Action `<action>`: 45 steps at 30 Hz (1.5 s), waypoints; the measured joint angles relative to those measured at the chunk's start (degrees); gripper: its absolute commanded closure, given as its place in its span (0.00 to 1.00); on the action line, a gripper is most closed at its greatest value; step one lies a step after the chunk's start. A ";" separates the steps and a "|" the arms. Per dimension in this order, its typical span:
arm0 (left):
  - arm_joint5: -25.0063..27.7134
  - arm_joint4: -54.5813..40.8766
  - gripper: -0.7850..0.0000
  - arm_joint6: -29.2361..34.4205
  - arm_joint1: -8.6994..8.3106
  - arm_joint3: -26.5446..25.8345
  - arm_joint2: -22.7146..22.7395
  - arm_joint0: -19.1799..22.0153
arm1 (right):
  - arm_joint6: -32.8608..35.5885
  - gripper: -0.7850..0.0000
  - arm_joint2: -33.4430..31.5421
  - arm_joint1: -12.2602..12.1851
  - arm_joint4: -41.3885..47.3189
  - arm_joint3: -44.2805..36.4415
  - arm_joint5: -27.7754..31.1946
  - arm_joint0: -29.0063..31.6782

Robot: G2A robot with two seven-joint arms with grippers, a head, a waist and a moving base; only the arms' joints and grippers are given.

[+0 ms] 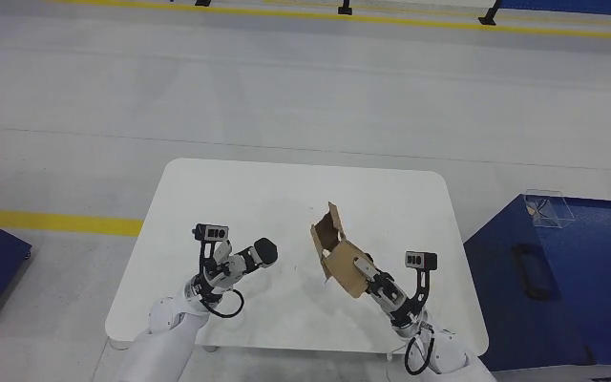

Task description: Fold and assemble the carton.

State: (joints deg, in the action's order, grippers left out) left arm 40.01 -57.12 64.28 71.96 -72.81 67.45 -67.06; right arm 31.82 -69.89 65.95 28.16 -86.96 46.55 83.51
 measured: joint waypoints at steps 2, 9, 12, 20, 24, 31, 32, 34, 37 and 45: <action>0.00 0.00 0.00 0.00 0.00 0.00 0.00 0.00 | 0.00 1.00 0.00 0.00 0.00 0.00 0.00 0.00; -5.52 -1.46 0.00 -3.22 -0.45 2.23 1.66 1.33 | -1.80 1.00 -0.01 0.09 -5.42 -2.00 -3.38 -0.35; -9.91 3.78 0.00 -0.71 -1.46 4.06 5.22 3.56 | -1.84 1.00 -0.34 -0.03 -11.83 -2.64 -4.11 -0.37; -9.86 11.81 0.00 9.99 -3.39 6.85 10.54 9.09 | -0.25 1.00 -0.10 -0.45 -31.55 -6.16 -6.79 0.08; -10.07 14.75 0.00 10.07 -3.13 7.51 8.38 11.59 | 2.44 1.00 -0.43 -0.94 -39.82 -9.25 -11.28 0.78; -9.10 21.93 0.00 9.14 -2.28 5.99 1.11 14.19 | 6.83 1.00 -1.35 -1.80 -46.04 -16.84 -15.09 2.60; -10.47 20.42 0.00 10.52 -2.07 6.35 -0.10 14.69 | 7.36 1.00 -1.56 -1.92 -46.12 -18.14 -15.68 3.04; -11.82 19.78 0.00 11.85 -1.87 7.45 -1.51 15.86 | 8.06 1.00 -1.94 -2.10 -45.85 -19.93 -16.41 3.57; -12.36 22.70 0.00 12.38 -1.58 9.78 -3.88 17.62 | 8.00 1.00 -2.86 -2.37 -45.37 -22.63 -16.73 4.51; -18.30 19.05 0.00 18.32 -0.80 13.87 -7.99 19.78 | 6.04 1.00 -6.21 -3.03 -44.56 -24.92 -16.12 6.83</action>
State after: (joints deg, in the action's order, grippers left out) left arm 21.71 -38.07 82.60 71.16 -58.93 59.45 -47.27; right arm 37.87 -76.10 62.92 -16.40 -111.88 30.43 90.34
